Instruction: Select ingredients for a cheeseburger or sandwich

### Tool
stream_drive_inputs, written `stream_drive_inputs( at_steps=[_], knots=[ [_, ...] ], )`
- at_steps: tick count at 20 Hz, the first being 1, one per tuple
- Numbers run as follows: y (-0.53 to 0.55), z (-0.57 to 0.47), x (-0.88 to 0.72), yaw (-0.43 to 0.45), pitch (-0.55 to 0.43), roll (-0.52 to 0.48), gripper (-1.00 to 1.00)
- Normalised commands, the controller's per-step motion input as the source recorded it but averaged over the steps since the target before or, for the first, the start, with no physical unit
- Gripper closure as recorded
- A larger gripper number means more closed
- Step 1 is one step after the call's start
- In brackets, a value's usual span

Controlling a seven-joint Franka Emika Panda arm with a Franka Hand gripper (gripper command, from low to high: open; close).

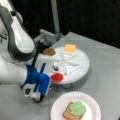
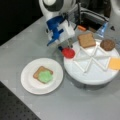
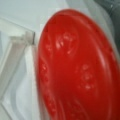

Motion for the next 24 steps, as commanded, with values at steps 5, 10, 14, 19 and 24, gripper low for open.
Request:
stream_drive_inputs(
  at_steps=[5, 10, 14, 19, 24],
  knots=[
    [-0.13, -0.02, 0.13, 0.051, -0.083, 0.220, -1.00],
    [-0.11, -0.01, 0.13, 0.046, -0.074, 0.203, -1.00],
    [-0.09, 0.00, 0.13, 0.036, -0.062, 0.181, -1.00],
    [-0.09, 0.00, 0.15, 0.030, -0.049, 0.151, 1.00],
    [-0.08, -0.02, 0.19, 0.035, -0.033, 0.114, 1.00]
  ],
)
